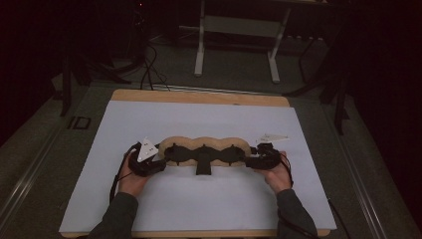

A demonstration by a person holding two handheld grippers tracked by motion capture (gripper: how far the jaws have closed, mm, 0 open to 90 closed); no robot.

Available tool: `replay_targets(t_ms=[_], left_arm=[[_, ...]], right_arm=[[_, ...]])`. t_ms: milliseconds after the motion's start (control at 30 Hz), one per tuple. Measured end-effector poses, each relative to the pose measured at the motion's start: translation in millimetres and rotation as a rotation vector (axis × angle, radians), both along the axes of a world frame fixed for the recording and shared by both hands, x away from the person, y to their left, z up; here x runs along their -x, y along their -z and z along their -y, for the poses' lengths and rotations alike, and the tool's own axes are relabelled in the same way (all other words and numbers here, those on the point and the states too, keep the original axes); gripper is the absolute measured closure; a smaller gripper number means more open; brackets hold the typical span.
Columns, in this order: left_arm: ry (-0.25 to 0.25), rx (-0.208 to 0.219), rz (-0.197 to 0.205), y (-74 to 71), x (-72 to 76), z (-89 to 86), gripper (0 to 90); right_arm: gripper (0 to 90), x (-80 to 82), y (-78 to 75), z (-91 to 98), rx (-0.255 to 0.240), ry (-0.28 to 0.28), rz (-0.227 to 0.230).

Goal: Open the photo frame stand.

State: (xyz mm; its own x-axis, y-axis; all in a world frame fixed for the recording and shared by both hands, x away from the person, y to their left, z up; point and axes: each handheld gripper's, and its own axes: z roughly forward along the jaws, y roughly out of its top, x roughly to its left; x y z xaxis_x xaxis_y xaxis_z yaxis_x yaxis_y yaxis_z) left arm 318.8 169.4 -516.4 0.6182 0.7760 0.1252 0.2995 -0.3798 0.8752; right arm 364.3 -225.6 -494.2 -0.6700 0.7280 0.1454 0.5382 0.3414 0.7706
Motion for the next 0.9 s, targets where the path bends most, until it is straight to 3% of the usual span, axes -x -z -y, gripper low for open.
replay_targets(t_ms=[400, 733, 900], left_arm=[[0.0, 0.033, -0.067, -5.2, 8.4, -3.2, 47.1], [0.006, 0.038, -0.083, -6.2, 17.8, -6.2, 48.1], [0.019, 0.037, -0.094, -7.0, 21.5, -6.9, 47.2]], right_arm=[[42.0, 8.7, 1.6, 3.2, -0.03, -0.019, -0.002], [40.4, 17.2, 2.0, 4.3, -0.01, -0.043, 0.008], [38.7, 19.7, 2.8, 7.1, -0.026, -0.062, -0.001]])
